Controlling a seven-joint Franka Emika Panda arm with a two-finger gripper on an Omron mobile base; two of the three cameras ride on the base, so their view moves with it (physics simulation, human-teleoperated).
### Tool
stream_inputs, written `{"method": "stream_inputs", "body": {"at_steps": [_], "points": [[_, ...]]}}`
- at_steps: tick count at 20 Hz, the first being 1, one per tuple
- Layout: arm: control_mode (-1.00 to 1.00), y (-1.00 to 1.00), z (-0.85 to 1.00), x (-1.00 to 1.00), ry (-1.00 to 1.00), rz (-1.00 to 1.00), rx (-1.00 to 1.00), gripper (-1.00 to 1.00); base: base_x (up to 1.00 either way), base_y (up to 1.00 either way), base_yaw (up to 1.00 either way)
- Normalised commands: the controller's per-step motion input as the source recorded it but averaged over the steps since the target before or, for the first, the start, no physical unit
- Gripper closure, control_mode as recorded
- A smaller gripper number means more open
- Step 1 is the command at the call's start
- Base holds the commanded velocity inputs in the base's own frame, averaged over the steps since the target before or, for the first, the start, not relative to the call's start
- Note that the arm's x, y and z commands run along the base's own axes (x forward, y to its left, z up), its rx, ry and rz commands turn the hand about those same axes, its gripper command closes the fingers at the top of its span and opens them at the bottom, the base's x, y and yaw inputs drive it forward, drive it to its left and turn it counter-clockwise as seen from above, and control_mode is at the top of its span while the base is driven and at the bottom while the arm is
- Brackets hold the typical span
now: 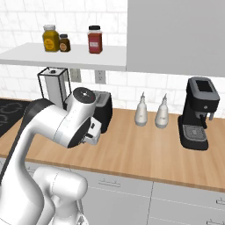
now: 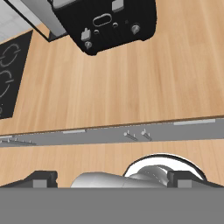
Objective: Start the toaster. Once the lever pops up, take the bread to the plate on the dining counter.
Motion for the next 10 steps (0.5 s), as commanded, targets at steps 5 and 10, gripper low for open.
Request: {"method": "stream_inputs", "body": {"at_steps": [5,10], "points": [[-1.00,0.00,0.00,0.00,0.00,0.00,0.00,-1.00,0.00,0.00,0.00],[-1.00,0.00,0.00,0.00,0.00,0.00,0.00,-1.00,0.00,0.00,0.00]]}}
